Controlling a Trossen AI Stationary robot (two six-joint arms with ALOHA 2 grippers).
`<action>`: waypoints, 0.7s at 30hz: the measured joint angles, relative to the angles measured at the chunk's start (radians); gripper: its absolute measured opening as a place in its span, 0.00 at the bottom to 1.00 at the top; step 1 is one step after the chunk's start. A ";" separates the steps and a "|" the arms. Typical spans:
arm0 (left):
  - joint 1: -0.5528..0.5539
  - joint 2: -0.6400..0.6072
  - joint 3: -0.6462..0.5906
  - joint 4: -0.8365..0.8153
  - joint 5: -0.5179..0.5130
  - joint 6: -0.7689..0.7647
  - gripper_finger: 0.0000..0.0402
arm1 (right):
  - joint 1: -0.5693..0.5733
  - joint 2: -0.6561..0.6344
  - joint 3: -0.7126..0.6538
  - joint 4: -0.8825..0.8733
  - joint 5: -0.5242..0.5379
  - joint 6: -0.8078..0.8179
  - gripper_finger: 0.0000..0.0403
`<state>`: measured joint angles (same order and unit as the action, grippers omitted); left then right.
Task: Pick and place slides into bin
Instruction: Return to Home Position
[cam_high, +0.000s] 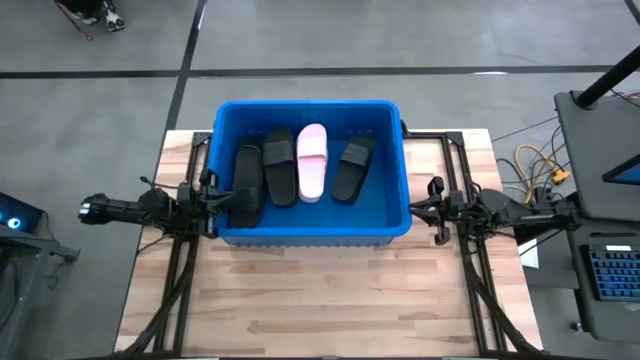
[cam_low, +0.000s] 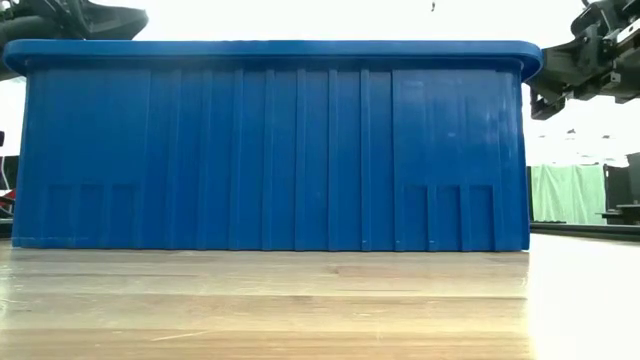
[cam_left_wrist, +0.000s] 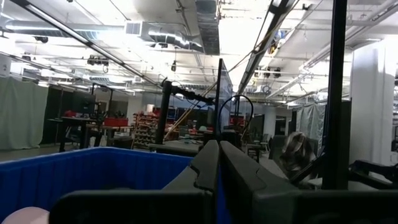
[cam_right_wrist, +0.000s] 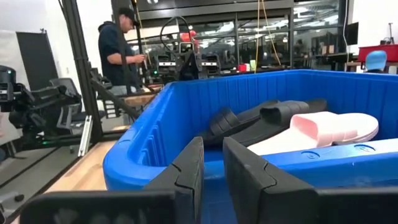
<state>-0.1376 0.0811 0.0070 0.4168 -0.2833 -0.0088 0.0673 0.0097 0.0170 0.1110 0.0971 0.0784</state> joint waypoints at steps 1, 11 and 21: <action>0.000 0.000 0.001 -0.010 0.001 0.000 0.00 | 0.000 0.000 0.001 -0.002 0.000 0.000 0.13; 0.000 -0.008 0.003 -0.029 0.001 -0.002 0.00 | 0.000 0.000 0.001 -0.006 0.005 -0.008 0.13; 0.000 -0.023 -0.003 0.023 -0.004 -0.011 0.00 | 0.000 0.000 0.001 -0.006 0.008 -0.008 0.13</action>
<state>-0.1375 0.0583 0.0036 0.4402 -0.2871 -0.0197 0.0673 0.0093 0.0181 0.1051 0.1047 0.0708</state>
